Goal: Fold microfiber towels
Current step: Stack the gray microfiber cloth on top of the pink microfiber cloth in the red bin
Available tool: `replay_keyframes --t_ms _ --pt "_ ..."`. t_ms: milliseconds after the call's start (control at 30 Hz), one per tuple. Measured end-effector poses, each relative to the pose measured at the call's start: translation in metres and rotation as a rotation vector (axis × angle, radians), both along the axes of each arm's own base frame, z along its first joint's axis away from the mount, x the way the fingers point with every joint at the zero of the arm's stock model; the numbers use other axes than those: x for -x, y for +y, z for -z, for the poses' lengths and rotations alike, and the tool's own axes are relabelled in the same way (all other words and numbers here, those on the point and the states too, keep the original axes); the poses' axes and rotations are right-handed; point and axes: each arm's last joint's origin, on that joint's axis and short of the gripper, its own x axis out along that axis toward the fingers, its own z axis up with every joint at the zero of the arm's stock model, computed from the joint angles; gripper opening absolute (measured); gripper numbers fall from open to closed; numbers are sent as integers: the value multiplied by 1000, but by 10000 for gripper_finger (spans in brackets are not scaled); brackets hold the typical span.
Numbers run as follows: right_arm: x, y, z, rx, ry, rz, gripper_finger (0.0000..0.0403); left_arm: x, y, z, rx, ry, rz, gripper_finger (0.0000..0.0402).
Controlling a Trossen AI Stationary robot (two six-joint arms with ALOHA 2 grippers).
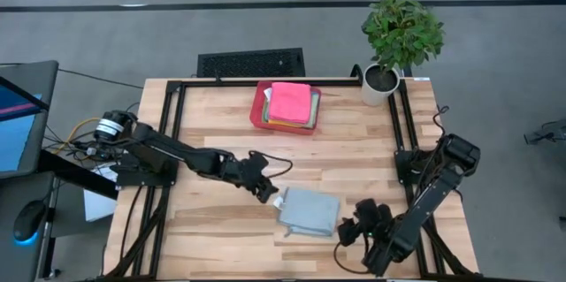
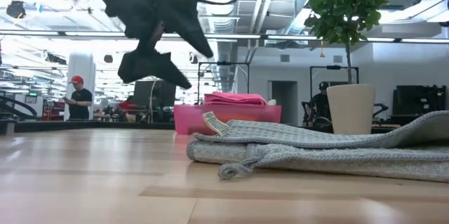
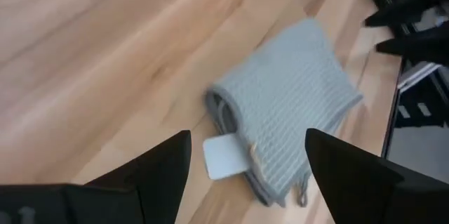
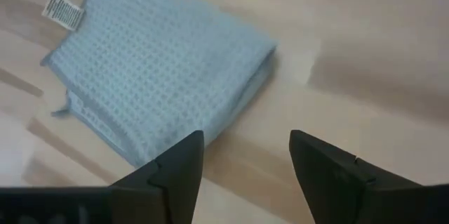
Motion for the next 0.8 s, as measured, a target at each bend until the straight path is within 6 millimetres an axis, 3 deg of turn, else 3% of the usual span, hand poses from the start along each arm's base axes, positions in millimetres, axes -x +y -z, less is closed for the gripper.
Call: replay_keyframes --t_ms 167,433,800 --pt "1 -2 28 -126 -112 42 239 0 -5 5 -1 19 18 272" --pt "-5 -1 33 -157 -158 38 239 -7 -9 33 57 53 1 272" --pt "-20 -5 58 -120 -136 70 239 -25 -16 76 215 14 12 272"
